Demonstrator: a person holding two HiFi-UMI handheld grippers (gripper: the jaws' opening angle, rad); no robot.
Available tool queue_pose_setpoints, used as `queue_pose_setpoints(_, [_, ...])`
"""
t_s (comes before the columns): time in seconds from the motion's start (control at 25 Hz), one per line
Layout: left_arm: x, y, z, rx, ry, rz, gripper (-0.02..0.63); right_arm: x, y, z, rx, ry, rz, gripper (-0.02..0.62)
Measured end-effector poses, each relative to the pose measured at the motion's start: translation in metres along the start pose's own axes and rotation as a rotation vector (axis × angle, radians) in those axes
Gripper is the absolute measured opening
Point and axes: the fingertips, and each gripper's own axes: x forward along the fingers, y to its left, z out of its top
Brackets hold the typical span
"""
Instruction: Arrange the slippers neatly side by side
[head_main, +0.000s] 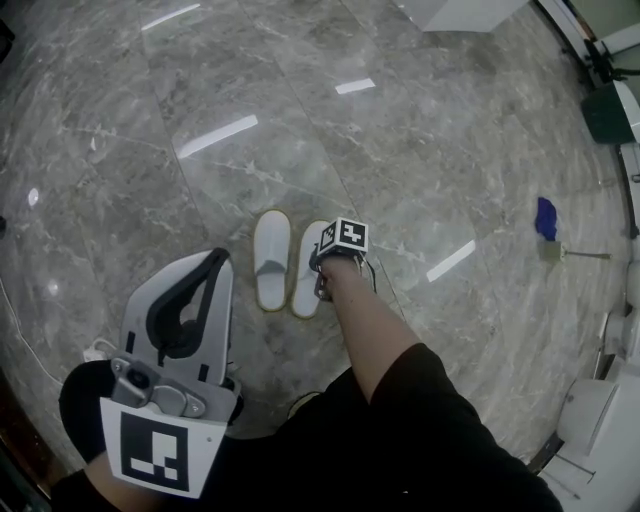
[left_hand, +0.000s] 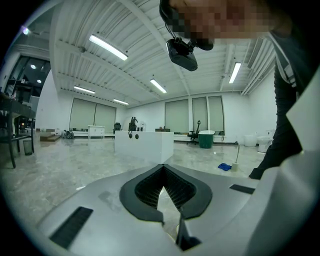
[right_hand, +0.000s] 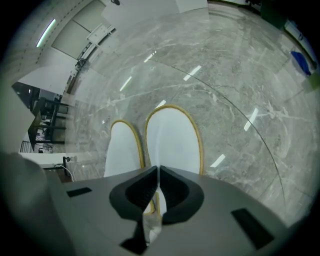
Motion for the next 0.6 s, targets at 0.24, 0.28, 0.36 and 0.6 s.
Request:
queue_pose_setpoints(0.24, [-0.007, 0.006, -0.006, 0.012, 0.009, 0.013, 0.002, 0.008, 0.007, 0.005, -0.022, -0.005, -0.014, 0.014])
queue_pose_setpoints(0.28, [-0.007, 0.008, -0.006, 0.013, 0.014, 0.018, 0.002, 0.008, 0.008, 0.006, -0.023, -0.006, -0.015, 0.015])
queue_pose_setpoints(0.36, [-0.008, 0.01, -0.008, 0.014, 0.021, 0.024, 0.002, 0.008, 0.009, 0.007, -0.028, -0.009, -0.017, 0.015])
queue_pose_setpoints(0.6, [-0.004, 0.014, -0.009, 0.02, 0.023, 0.026, 0.0, 0.009, 0.018, 0.011, -0.059, -0.016, 0.009, 0.017])
